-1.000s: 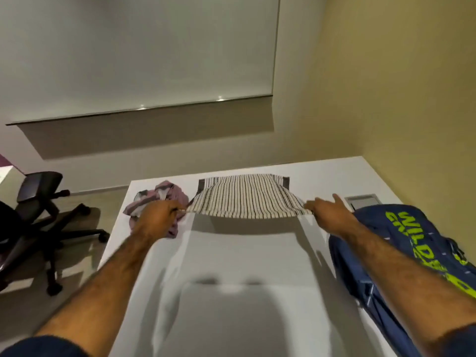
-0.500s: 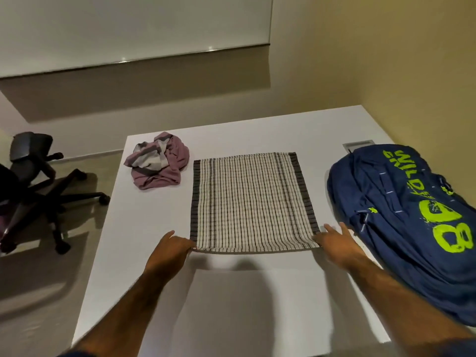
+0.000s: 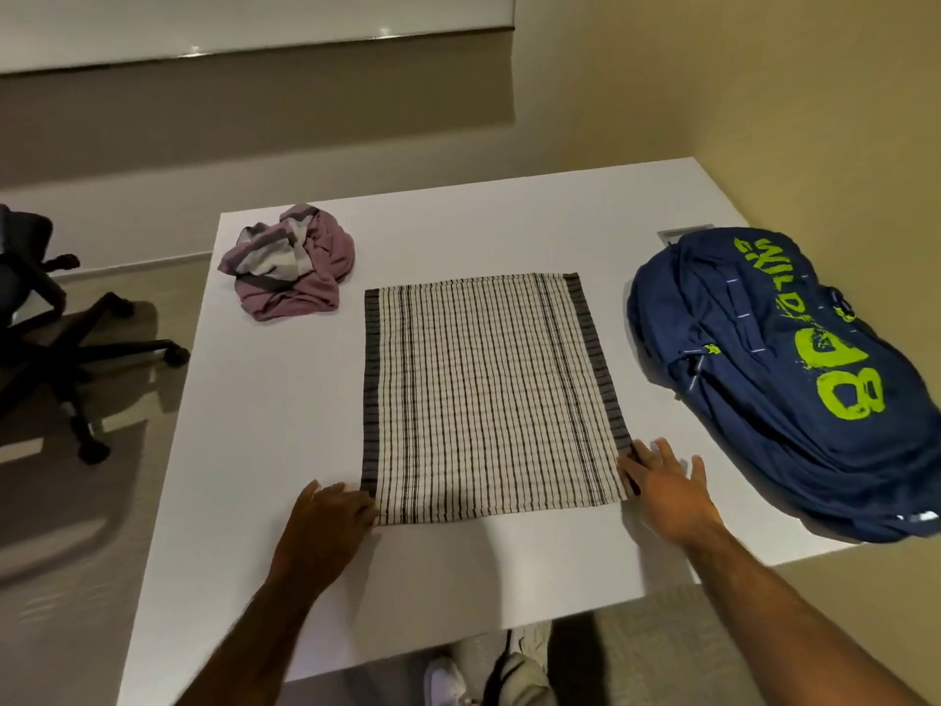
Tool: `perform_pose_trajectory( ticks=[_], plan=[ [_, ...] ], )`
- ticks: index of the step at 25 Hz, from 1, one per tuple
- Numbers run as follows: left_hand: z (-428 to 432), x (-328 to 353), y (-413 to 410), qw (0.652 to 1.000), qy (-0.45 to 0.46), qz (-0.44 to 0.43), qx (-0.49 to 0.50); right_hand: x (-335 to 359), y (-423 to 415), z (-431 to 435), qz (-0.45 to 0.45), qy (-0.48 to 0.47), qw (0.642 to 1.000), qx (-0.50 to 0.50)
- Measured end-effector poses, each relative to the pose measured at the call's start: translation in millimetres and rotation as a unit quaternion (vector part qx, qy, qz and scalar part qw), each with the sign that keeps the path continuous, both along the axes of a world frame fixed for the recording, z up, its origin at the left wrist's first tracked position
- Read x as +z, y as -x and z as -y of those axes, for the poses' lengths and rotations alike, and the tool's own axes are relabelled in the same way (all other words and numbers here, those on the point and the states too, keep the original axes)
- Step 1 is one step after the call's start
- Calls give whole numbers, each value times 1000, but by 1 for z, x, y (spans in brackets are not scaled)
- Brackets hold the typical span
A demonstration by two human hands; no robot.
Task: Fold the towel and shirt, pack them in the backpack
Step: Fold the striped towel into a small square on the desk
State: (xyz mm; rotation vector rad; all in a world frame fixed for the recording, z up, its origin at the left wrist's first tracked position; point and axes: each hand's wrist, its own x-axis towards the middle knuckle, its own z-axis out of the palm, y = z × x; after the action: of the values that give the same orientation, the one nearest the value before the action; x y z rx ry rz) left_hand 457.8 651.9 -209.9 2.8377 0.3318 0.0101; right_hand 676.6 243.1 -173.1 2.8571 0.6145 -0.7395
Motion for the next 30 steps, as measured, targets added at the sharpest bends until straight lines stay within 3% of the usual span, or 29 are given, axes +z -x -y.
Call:
perform_pose_trajectory(
  ticks=[5,8,11,17,27,30],
  plan=[
    [37,-8,-59,997,-12,73,-12,-14,16,-51,57,-160,983,-76],
    [81,-27,-122,998,3,62,-17,-35,27,-148,99,-224,970,-9],
    [95,-50,-143,1000,-25,13,-2,-63,27,-200,57,-195,978,54],
    [88,-64,-139,998,-9,0,55,-87,13,-174,85,-166,982,11],
    [17,-70,-102,993,-53,-18,105,-86,-35,-57,147,-126,975,-107],
    [22,-57,-113,991,-70,-13,110,-69,-33,-80,158,-145,971,-102]
  ],
)
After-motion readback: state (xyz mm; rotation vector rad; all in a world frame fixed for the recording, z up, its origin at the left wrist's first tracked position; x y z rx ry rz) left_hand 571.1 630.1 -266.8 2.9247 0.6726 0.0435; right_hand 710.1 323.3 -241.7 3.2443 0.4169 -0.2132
